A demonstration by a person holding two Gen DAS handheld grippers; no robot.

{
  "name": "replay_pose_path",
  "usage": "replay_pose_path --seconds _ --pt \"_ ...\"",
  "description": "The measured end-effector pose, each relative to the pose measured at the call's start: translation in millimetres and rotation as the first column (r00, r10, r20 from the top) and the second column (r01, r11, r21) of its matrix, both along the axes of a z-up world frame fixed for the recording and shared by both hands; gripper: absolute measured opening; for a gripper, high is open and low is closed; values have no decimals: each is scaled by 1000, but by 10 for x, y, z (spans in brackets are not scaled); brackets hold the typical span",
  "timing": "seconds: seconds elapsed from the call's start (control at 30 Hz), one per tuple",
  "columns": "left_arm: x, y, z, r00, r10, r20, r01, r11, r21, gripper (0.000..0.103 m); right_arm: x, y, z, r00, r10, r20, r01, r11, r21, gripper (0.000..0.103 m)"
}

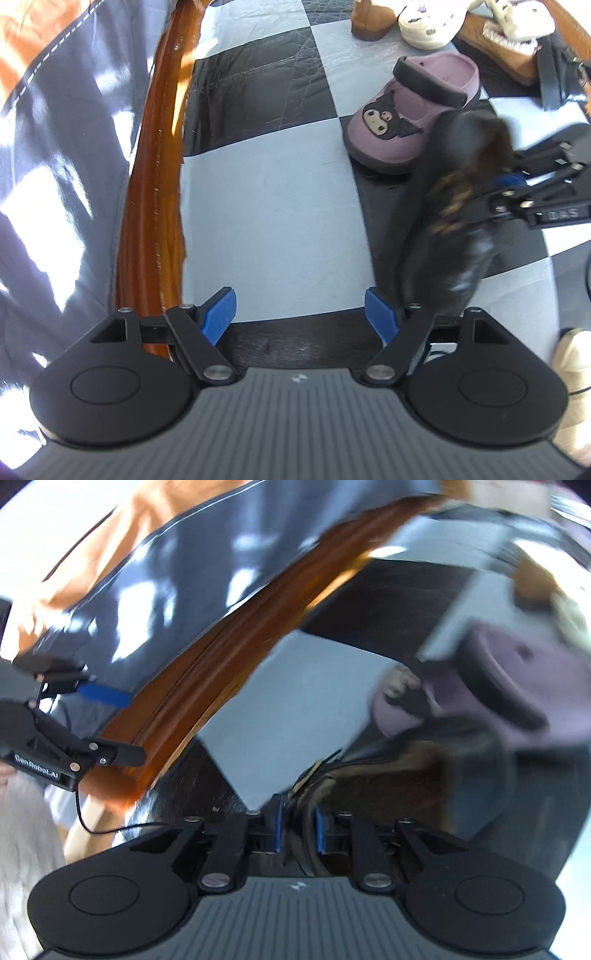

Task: Organize scattered shoes
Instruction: 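Lift the black shoe and stand it upright beside the left tool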

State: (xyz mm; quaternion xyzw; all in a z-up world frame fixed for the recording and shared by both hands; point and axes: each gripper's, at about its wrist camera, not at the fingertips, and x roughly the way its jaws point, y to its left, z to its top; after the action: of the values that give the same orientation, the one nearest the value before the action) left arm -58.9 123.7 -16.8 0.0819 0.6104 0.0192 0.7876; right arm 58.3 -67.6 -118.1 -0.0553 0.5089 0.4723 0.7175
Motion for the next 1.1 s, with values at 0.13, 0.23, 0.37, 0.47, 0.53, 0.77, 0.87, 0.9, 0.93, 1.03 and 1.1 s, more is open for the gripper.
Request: replay_pose_path --seconds 0.13,0.23,0.37,0.47,0.53,0.77,0.87,0.9,0.93,1.03,1.1 --pt "-71 -27 82 1000 -4 19 5 1000 -10 77 141 37 22 963 -262 -55 258 964 -67 53" --pt "-160 4 157 999 -17 42 17 1000 1 77 25 -156 49 860 -508 -46 502 860 -93 55" --pt "-267 117 242 997 -22 71 20 999 32 77 -386 -499 231 769 -639 -20 639 769 29 75" --pt "-306 162 213 999 4 51 -7 999 48 77 -483 -522 112 719 -694 45 695 719 -27 89" --pt "-309 150 169 1000 5 15 -5 999 53 77 -395 -467 -150 732 -681 -12 680 731 -56 83" --pt "-333 116 244 999 -10 37 7 996 83 77 -36 -406 -569 685 -694 -222 691 715 -106 44" --pt "-337 147 208 1000 1 16 -3 996 85 77 -79 -429 -497 648 -701 -298 706 700 -108 24" --pt "-336 181 184 1000 9 -2 -9 997 78 77 -93 -433 -492 625 -703 -339 716 689 -109 24" --pt "-335 188 181 1000 14 -5 -13 997 74 77 -97 -433 -515 597 -702 -388 726 679 -112 24" --pt "-302 246 205 999 41 0 -41 998 57 77 -90 -267 -578 573 -664 -480 707 697 -120 23" --pt "-282 256 218 999 48 10 -49 997 54 77 -57 -98 -622 534 -652 -538 712 690 -130 23"
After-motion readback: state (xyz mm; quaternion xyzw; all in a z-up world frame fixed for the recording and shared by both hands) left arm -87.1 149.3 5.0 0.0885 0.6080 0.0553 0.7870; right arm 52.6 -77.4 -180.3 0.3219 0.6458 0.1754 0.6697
